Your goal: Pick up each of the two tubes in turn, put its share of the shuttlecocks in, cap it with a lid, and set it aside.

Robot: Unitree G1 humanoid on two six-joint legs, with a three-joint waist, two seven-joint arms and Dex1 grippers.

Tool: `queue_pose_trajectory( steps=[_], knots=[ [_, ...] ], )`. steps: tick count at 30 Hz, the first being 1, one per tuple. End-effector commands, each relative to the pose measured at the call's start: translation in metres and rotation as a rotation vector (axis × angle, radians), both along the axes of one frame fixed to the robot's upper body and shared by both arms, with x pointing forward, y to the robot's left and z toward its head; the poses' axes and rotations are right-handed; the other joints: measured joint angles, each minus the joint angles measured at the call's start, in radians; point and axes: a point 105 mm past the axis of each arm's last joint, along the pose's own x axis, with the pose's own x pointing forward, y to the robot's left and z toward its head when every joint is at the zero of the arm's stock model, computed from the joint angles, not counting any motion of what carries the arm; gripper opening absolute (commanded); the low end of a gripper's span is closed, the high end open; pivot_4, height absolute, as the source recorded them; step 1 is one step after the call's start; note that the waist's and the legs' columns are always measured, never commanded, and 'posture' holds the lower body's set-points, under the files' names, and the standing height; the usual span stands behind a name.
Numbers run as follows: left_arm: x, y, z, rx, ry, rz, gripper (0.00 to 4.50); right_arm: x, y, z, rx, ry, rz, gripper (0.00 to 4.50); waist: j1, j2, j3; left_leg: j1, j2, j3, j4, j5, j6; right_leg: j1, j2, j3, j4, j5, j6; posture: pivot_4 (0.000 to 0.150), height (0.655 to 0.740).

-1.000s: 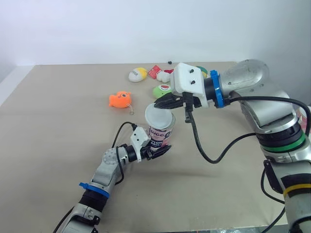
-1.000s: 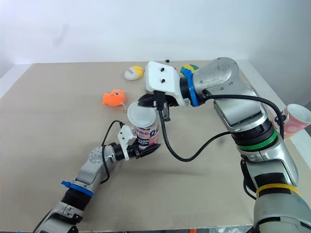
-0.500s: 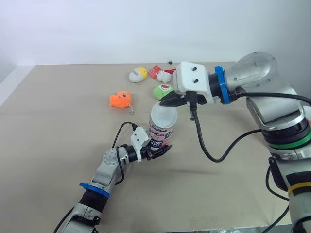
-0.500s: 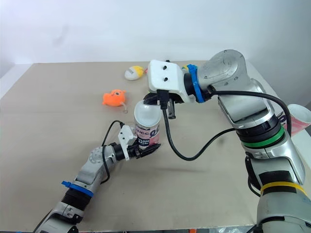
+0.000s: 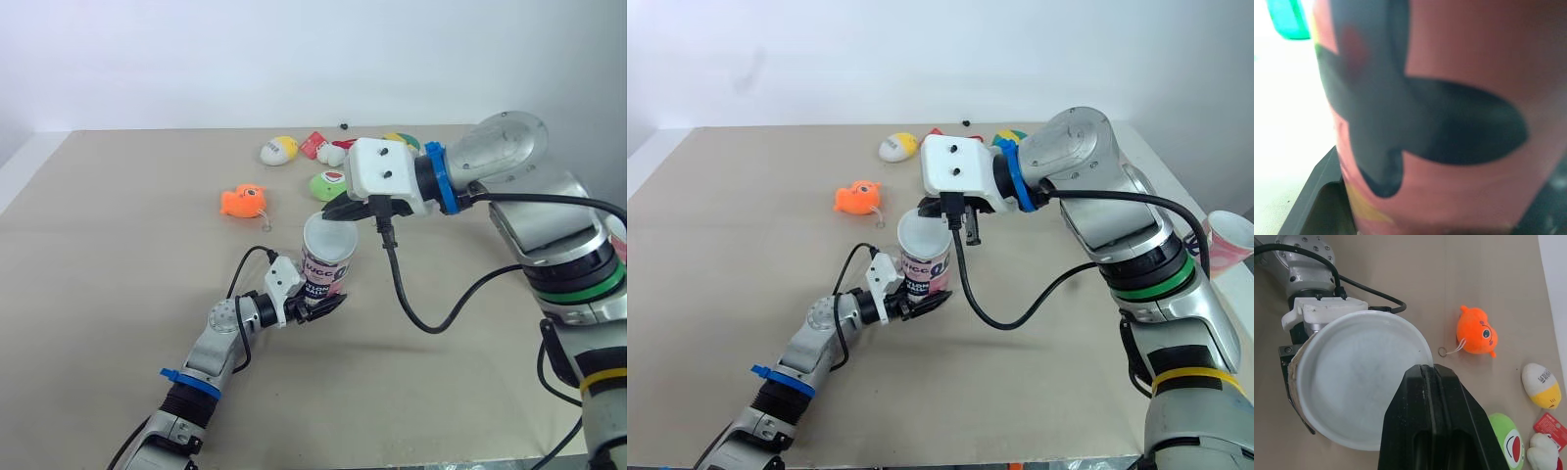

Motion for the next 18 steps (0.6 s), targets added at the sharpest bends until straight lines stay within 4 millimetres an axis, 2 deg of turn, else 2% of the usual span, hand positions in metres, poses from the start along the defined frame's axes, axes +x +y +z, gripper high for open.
queue_pose_trajectory(
  steps=[1,18],
  knots=[
    [-0.007,0.007,-0.037,0.085,0.135,0.009,3.12,-0.003,0.002,-0.007,-0.026,0.009,0.026,0.04,0.000,0.000,0.000,0.000,0.000,0.000,0.000,0.000,0.000,0.000,0.000,0.000,0.000,0.000,0.000,0.150,0.7400],
    [-0.007,0.007,-0.038,0.086,0.141,0.012,3.12,-0.008,0.006,-0.021,-0.065,0.033,0.062,0.04,0.000,0.000,0.000,0.000,0.000,0.000,-0.001,0.000,0.000,0.000,0.000,0.000,0.000,0.000,0.000,0.150,0.7400]
  ],
)
